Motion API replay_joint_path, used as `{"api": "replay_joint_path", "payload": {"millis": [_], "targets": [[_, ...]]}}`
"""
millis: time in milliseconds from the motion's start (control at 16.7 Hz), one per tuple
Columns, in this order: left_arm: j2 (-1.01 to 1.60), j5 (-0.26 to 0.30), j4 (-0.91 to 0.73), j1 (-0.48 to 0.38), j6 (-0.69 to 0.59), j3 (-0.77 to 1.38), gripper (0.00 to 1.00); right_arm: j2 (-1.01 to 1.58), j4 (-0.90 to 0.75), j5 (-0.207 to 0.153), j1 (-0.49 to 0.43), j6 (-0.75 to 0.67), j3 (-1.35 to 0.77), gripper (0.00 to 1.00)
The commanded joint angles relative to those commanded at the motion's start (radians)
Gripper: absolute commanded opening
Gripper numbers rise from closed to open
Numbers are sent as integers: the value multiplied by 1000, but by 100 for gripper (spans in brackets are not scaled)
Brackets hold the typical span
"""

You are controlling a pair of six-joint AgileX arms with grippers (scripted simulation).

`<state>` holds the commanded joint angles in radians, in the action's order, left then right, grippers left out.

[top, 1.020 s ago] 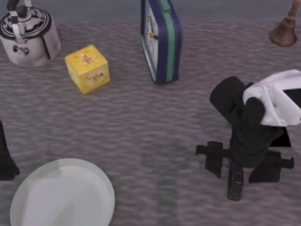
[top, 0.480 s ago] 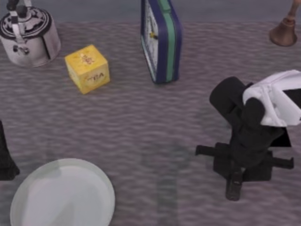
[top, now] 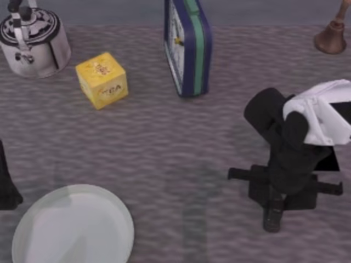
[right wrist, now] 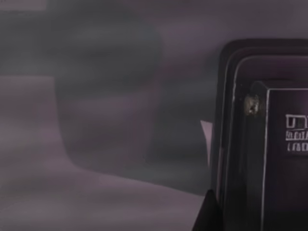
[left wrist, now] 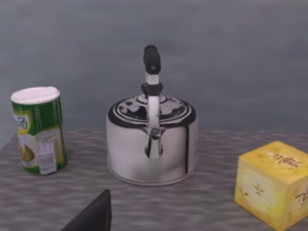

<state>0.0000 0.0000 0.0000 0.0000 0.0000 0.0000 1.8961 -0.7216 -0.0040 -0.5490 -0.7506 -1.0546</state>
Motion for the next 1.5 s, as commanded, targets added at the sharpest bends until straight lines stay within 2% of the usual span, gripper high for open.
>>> {"api": "replay_joint_path", "payload": {"millis": [540, 1020, 1260, 1500], "targets": [[0, 0, 0, 0, 0, 0, 100, -136, -342, -1, -4, 4, -197, 0], [0, 0, 0, 0, 0, 0, 100, -150, -373, -1, 0, 15, -219, 0], [0, 0, 0, 0, 0, 0, 100, -116, -389, -8, 22, 161, -263, 0], [0, 0, 0, 0, 0, 0, 100, -62, -415, -19, 74, 461, -328, 0]]}}
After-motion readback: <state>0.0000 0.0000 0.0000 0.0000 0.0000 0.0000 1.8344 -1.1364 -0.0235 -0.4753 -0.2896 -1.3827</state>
